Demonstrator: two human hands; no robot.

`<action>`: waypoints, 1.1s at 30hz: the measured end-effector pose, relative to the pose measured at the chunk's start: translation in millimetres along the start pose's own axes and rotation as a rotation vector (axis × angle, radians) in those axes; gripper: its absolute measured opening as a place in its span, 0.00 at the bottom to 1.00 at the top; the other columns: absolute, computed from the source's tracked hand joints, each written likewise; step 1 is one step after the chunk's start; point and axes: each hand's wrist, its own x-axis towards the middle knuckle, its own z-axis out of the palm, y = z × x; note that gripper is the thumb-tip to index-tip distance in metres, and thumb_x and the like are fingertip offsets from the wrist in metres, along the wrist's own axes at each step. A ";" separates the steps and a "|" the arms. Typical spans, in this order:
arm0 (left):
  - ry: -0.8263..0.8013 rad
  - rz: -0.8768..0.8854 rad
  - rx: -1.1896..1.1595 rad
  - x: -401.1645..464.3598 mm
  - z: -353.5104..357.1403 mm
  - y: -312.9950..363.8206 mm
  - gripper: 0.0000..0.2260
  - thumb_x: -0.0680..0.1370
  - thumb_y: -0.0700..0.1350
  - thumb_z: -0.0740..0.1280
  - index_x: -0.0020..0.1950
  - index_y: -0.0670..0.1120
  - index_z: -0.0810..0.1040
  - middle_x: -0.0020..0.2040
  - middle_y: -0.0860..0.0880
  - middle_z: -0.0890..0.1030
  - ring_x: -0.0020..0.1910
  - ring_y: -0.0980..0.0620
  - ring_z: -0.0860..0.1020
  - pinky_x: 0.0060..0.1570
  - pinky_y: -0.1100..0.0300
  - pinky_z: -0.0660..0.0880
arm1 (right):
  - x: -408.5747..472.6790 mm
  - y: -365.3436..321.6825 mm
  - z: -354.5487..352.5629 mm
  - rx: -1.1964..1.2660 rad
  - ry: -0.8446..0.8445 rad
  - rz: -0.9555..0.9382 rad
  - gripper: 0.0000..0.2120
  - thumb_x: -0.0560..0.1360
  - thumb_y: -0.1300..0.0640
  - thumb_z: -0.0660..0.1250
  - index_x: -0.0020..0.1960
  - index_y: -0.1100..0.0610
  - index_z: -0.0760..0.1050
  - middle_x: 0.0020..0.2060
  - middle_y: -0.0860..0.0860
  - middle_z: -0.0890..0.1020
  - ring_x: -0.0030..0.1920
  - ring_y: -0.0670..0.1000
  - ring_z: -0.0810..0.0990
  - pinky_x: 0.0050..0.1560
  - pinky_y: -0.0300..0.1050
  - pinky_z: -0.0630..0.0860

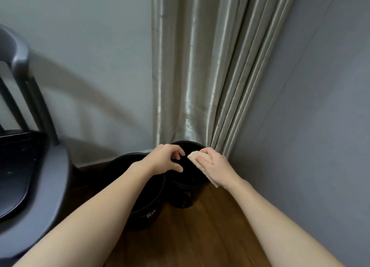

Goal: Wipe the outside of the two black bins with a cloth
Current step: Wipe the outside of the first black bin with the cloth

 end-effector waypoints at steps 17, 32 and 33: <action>-0.263 -0.178 0.160 64.9 158.3 -44.9 0.20 0.72 0.51 0.73 0.63 0.53 0.76 0.60 0.52 0.78 0.58 0.51 0.75 0.59 0.54 0.74 | 39.9 116.6 38.0 0.138 0.016 0.102 0.20 0.78 0.39 0.62 0.66 0.48 0.72 0.57 0.50 0.79 0.55 0.49 0.78 0.51 0.44 0.75; -0.050 0.007 0.081 75.2 115.8 -51.7 0.12 0.74 0.39 0.69 0.53 0.53 0.83 0.50 0.58 0.83 0.50 0.61 0.79 0.54 0.63 0.75 | 49.2 114.3 48.6 0.173 0.118 0.012 0.18 0.79 0.43 0.64 0.65 0.50 0.74 0.55 0.48 0.81 0.55 0.49 0.79 0.55 0.49 0.77; -0.048 0.009 0.067 78.5 110.9 -51.5 0.12 0.74 0.39 0.69 0.53 0.53 0.83 0.49 0.58 0.83 0.50 0.61 0.79 0.54 0.62 0.75 | 48.6 115.1 49.4 0.167 0.125 0.002 0.18 0.79 0.43 0.64 0.65 0.50 0.74 0.55 0.48 0.81 0.55 0.49 0.79 0.55 0.50 0.78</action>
